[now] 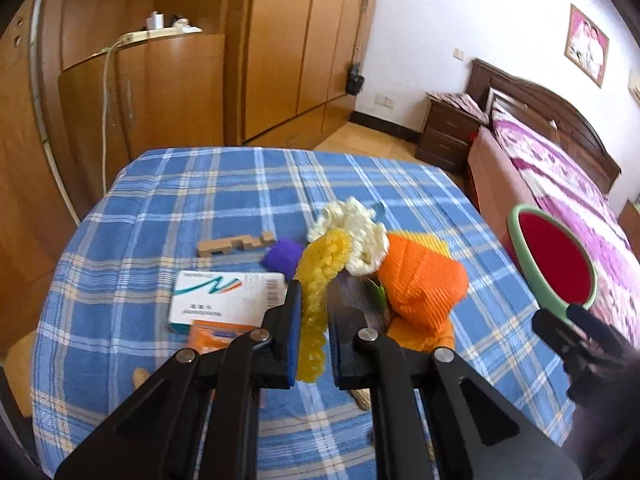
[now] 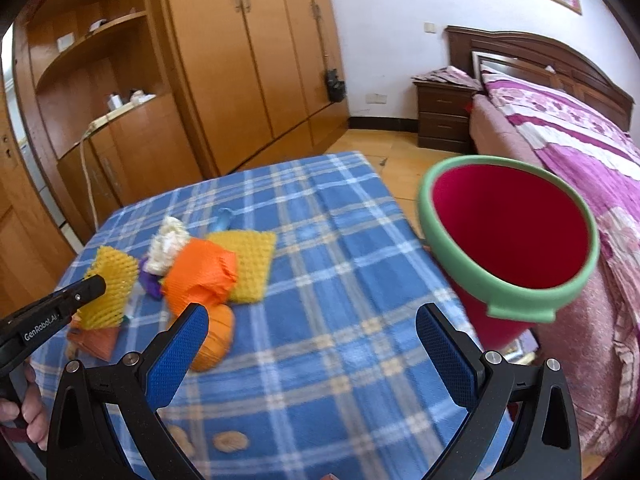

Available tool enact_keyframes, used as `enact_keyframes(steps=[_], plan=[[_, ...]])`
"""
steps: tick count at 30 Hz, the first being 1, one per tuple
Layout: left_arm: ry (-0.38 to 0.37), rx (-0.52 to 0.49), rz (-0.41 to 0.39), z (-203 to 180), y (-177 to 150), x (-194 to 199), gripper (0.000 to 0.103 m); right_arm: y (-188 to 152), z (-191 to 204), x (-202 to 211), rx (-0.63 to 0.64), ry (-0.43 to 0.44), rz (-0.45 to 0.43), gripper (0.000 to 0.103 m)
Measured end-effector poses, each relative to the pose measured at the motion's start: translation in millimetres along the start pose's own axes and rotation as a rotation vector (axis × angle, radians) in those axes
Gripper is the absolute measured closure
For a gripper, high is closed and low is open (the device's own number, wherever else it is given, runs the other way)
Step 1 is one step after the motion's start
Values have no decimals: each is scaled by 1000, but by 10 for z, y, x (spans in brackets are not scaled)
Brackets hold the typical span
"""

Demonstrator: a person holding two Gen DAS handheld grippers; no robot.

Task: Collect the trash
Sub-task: 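Grasp the yellow foam net with the left tool while the right tool grasps the orange mesh sleeve, then carry both held items over the red bucket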

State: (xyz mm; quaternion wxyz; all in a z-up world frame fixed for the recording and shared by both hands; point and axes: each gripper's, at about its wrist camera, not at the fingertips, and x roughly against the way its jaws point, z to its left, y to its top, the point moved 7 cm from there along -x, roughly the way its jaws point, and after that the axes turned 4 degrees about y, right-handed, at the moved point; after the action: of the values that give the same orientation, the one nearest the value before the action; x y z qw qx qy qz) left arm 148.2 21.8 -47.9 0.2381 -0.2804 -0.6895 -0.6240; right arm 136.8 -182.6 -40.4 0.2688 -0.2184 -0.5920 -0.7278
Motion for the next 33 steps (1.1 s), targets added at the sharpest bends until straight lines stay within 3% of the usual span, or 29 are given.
enact_keyframes(steps=[8, 12, 14, 15, 17, 20, 23, 33], plan=[[36, 41, -6, 201, 45, -33, 92, 118, 375, -326, 23, 110, 40, 1], [36, 59, 7, 245, 18, -78, 92, 137, 550, -526, 54, 153, 71, 10], [36, 61, 11, 248, 2, -97, 92, 119, 623, -611, 66, 182, 96, 30], [35, 61, 13, 245, -1, -106, 92, 88, 664, -674, 75, 200, 125, 35], [32, 58, 13, 231, 1, -109, 92, 43, 704, -748, 79, 211, 157, 63], [25, 55, 6, 215, 12, -85, 92, -4, 744, -748, 80, 237, 168, 87], [16, 53, -5, 180, 33, -29, 92, 13, 764, -649, 85, 254, 143, 93], [-25, 29, -42, -88, 159, 193, 92, 201, 700, -138, 55, 305, 43, 93]])
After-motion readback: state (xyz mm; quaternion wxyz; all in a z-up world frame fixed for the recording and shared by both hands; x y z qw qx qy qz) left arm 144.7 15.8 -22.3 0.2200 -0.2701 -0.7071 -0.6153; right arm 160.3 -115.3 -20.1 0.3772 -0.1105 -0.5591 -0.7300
